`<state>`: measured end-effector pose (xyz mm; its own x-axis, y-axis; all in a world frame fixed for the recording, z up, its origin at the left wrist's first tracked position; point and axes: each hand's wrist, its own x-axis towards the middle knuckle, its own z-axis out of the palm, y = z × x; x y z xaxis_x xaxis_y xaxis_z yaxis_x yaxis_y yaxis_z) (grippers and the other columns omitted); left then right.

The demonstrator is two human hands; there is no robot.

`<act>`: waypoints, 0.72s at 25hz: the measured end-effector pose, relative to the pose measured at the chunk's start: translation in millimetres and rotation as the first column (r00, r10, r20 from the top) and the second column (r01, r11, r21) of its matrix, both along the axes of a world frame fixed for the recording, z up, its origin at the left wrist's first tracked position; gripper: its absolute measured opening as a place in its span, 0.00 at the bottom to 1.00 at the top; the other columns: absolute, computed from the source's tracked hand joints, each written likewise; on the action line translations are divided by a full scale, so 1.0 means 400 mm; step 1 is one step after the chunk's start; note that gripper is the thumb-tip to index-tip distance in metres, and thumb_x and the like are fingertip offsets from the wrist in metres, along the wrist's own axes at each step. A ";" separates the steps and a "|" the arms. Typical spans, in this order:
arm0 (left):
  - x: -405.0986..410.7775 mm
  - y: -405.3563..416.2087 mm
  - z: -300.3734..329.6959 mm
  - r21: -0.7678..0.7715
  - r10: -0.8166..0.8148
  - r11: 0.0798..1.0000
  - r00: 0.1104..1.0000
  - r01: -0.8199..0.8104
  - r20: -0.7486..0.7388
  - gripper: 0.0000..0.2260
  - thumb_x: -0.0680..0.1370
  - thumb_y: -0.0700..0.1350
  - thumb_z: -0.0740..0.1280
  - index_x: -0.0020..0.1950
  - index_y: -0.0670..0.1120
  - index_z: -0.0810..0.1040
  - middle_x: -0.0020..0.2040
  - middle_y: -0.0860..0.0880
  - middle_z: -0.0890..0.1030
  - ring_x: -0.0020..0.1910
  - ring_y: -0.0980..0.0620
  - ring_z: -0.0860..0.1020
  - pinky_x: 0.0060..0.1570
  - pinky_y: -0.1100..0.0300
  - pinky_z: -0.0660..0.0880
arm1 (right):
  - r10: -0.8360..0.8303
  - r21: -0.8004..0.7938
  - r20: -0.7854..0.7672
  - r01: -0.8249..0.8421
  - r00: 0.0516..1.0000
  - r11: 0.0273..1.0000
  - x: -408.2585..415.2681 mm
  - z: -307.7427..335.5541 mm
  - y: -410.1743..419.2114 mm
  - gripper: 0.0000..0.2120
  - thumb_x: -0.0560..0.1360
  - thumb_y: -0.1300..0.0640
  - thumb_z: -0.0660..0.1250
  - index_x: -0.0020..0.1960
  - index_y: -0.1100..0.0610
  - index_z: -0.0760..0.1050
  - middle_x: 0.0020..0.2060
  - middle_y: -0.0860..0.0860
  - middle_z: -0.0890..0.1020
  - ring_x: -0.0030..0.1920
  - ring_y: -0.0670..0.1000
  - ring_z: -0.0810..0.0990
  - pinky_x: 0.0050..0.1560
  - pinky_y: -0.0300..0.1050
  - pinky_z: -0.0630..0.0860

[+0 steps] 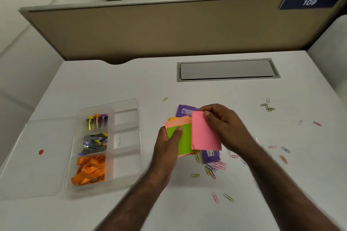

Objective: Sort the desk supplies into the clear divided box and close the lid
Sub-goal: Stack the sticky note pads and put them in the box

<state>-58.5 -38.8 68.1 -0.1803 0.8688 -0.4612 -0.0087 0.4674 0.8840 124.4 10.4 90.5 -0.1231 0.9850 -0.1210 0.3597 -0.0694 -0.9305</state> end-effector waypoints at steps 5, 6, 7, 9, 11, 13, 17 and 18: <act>0.084 -0.064 0.018 -0.014 0.020 1.000 0.998 -0.019 0.053 0.06 0.84 0.58 0.59 0.58 0.61 0.74 0.53 0.56 0.83 0.47 0.53 0.86 0.43 0.59 0.84 | 0.051 0.100 0.291 -0.083 0.955 0.991 -0.017 0.007 -0.073 0.12 0.85 0.51 0.61 0.66 0.49 0.77 0.58 0.47 0.78 0.59 0.47 0.76 0.52 0.36 0.72; 0.096 -0.077 0.022 -0.010 0.031 0.999 0.996 -0.030 0.079 0.09 0.84 0.58 0.59 0.61 0.61 0.75 0.53 0.56 0.84 0.47 0.54 0.86 0.43 0.59 0.84 | 0.028 0.134 0.333 -0.077 0.943 0.988 -0.024 0.005 -0.089 0.13 0.84 0.51 0.61 0.68 0.50 0.75 0.60 0.48 0.76 0.61 0.48 0.74 0.56 0.39 0.73; 0.108 -0.086 0.027 -0.008 0.036 0.999 0.994 -0.035 0.101 0.12 0.84 0.59 0.58 0.64 0.60 0.74 0.54 0.55 0.85 0.47 0.54 0.87 0.43 0.59 0.83 | 0.000 0.167 0.362 -0.065 0.932 0.984 -0.032 0.003 -0.105 0.15 0.84 0.52 0.61 0.69 0.51 0.74 0.62 0.50 0.75 0.63 0.49 0.72 0.61 0.43 0.73; 0.131 -0.100 0.040 -0.013 0.033 0.999 0.991 -0.032 0.129 0.18 0.84 0.61 0.55 0.71 0.59 0.70 0.60 0.54 0.83 0.51 0.54 0.86 0.44 0.59 0.83 | -0.029 0.216 0.374 -0.057 0.927 0.975 -0.044 0.001 -0.137 0.18 0.83 0.51 0.59 0.71 0.53 0.73 0.66 0.53 0.73 0.65 0.51 0.69 0.66 0.51 0.72; 0.148 -0.108 0.045 -0.006 0.035 0.999 0.987 -0.034 0.154 0.23 0.83 0.62 0.56 0.76 0.56 0.68 0.66 0.50 0.79 0.60 0.50 0.82 0.54 0.54 0.83 | -0.002 0.241 0.309 -0.077 0.951 0.968 -0.047 -0.002 -0.157 0.19 0.82 0.52 0.59 0.71 0.55 0.72 0.68 0.53 0.72 0.67 0.52 0.68 0.68 0.53 0.71; 0.159 -0.115 0.047 0.019 0.048 0.998 0.988 -0.052 0.146 0.23 0.83 0.60 0.59 0.76 0.54 0.68 0.67 0.49 0.79 0.63 0.47 0.80 0.60 0.48 0.81 | 0.044 0.241 0.190 -0.090 0.981 0.966 -0.040 -0.006 -0.169 0.18 0.84 0.58 0.61 0.74 0.55 0.70 0.71 0.51 0.70 0.71 0.51 0.67 0.71 0.53 0.69; 0.162 -0.124 0.049 0.032 0.106 0.993 0.980 -0.113 0.171 0.17 0.84 0.58 0.60 0.71 0.56 0.70 0.62 0.50 0.81 0.57 0.49 0.82 0.54 0.50 0.83 | -0.007 0.003 -0.039 0.007 0.999 1.000 -0.020 0.006 -0.175 0.19 0.85 0.44 0.57 0.75 0.41 0.61 0.69 0.38 0.66 0.68 0.45 0.71 0.66 0.46 0.73; 0.161 -0.127 0.049 0.028 0.110 0.993 0.979 -0.116 0.169 0.17 0.84 0.58 0.60 0.71 0.57 0.70 0.62 0.51 0.81 0.57 0.49 0.82 0.55 0.49 0.83 | -0.004 -0.077 -0.085 -0.002 0.996 0.997 -0.019 0.012 -0.178 0.17 0.84 0.39 0.55 0.72 0.37 0.60 0.68 0.37 0.67 0.65 0.42 0.73 0.62 0.42 0.74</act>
